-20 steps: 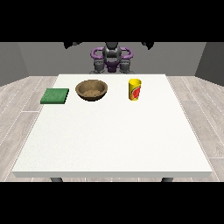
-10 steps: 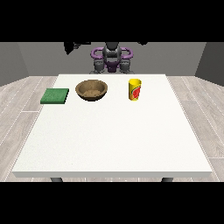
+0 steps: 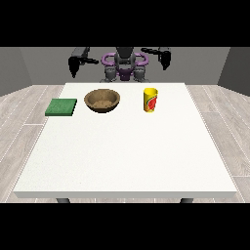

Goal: Pick the cup and pour the ball into the bowl, then pick the bowl and place it on the pad

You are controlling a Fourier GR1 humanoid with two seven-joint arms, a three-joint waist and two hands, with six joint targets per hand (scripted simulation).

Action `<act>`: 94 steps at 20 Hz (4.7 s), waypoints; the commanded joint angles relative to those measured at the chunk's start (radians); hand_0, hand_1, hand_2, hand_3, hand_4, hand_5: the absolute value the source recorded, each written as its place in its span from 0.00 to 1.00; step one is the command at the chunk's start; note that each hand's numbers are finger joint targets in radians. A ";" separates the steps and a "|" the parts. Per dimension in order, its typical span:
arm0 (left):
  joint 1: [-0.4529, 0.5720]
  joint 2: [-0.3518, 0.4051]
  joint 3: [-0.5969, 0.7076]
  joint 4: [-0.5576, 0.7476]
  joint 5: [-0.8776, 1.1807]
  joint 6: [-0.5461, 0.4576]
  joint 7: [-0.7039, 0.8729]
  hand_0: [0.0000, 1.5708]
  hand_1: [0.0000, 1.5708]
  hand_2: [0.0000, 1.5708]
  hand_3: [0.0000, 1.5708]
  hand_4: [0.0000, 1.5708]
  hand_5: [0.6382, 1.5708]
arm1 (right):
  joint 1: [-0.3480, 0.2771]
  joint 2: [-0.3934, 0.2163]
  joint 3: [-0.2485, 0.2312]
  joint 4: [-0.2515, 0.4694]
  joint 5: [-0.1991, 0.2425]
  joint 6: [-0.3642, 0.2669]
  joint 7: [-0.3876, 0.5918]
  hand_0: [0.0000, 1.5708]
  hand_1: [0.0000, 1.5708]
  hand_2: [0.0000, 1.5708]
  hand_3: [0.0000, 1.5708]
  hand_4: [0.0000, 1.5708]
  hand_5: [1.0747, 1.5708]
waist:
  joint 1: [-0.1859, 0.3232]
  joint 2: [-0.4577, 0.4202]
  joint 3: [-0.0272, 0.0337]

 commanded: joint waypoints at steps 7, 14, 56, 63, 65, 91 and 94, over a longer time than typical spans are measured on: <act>-0.201 0.057 0.136 0.314 -0.007 -0.031 -0.162 0.00 0.00 0.00 0.00 0.00 0.66 | -0.122 -0.084 -0.090 0.184 -0.024 0.082 -0.123 0.00 0.00 0.00 0.00 0.00 0.98 | -0.036 0.097 0.0000; -0.235 0.020 0.167 0.568 -0.054 0.019 -0.373 0.00 0.00 0.00 0.00 0.00 0.65 | -0.127 -0.105 -0.109 0.220 -0.057 0.127 -0.120 0.00 0.00 0.00 0.00 0.00 0.98 | -0.071 0.087 -0.0003; -0.497 -0.026 -0.157 0.900 -0.713 0.490 -0.004 0.88 0.88 1.00 1.00 0.73 1.00 | -0.119 -0.352 -0.280 0.769 -0.074 0.309 -0.268 0.00 0.00 0.00 0.00 0.00 0.97 | 0.039 -0.177 0.0009; -0.551 -0.033 -0.232 0.867 -0.896 0.470 0.175 0.87 0.87 1.00 1.00 0.68 1.00 | -0.105 -0.339 -0.286 0.827 -0.075 0.316 -0.313 0.00 0.00 0.00 0.00 0.00 0.97 | 0.057 -0.206 0.0009; -0.574 -0.091 -0.330 0.842 -0.980 0.531 0.231 0.84 0.84 1.00 1.00 0.65 1.00 | -0.123 -0.333 -0.300 0.887 -0.057 0.298 -0.426 0.00 0.00 0.00 0.00 0.00 0.96 | 0.099 -0.124 0.0022; -0.705 -0.094 -0.739 0.815 -1.440 0.208 0.647 0.00 0.00 1.00 1.00 0.74 0.87 | -0.439 -0.328 -0.230 0.891 -0.056 0.280 -0.214 0.00 0.00 0.00 0.14 0.00 0.90 | -0.066 -0.056 0.0002; -0.778 -0.094 -0.757 0.728 -1.452 0.067 0.592 0.00 0.00 1.00 1.00 0.79 0.81 | -0.395 -0.344 -0.258 0.947 -0.053 0.270 -0.301 0.00 0.00 0.00 0.10 0.00 0.89 | 0.003 -0.046 0.0012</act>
